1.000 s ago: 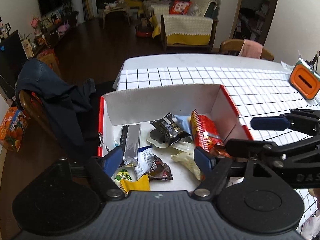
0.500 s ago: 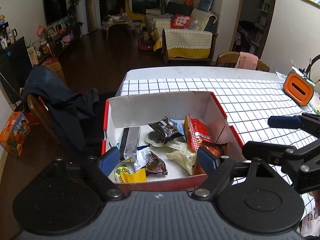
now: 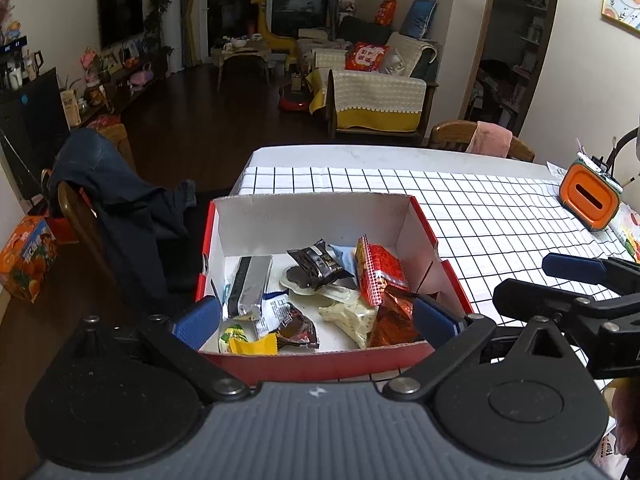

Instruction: Organize snacks

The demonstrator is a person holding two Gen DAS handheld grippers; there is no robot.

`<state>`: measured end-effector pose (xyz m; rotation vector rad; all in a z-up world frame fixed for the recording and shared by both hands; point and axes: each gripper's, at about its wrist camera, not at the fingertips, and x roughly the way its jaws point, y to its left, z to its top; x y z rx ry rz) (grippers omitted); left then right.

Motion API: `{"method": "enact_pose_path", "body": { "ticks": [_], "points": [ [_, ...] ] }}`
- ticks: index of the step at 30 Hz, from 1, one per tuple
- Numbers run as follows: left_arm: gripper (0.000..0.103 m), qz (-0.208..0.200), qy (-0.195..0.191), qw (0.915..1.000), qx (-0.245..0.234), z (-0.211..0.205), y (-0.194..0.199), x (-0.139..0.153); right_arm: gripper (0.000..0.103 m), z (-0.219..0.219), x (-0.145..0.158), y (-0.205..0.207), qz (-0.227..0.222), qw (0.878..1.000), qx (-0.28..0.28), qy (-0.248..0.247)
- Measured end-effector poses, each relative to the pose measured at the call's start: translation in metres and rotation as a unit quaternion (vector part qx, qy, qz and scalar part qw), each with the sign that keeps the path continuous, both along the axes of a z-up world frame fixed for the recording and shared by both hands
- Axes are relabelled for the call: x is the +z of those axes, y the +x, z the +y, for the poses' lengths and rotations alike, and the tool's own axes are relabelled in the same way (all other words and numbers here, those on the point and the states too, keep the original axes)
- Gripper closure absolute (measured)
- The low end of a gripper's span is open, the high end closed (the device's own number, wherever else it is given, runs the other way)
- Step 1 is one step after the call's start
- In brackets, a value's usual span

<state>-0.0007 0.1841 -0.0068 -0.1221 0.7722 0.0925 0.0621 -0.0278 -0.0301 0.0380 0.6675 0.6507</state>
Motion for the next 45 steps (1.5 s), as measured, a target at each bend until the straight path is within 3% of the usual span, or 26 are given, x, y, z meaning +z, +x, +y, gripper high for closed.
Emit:
{"method": "enact_pose_path", "body": {
  "ticks": [16, 45],
  "points": [
    [0.0, -0.009, 0.007, 0.9997, 0.022, -0.0045, -0.0098, 0.0027, 0.0, -0.0016, -0.0041, -0.0032, 0.008, 0.999, -0.029, -0.01],
    [0.0, -0.001, 0.005, 0.9998, 0.02, -0.0041, -0.0092, 0.0017, 0.0, 0.0014, -0.0039, -0.0018, 0.022, 0.999, -0.027, -0.018]
  ]
}}
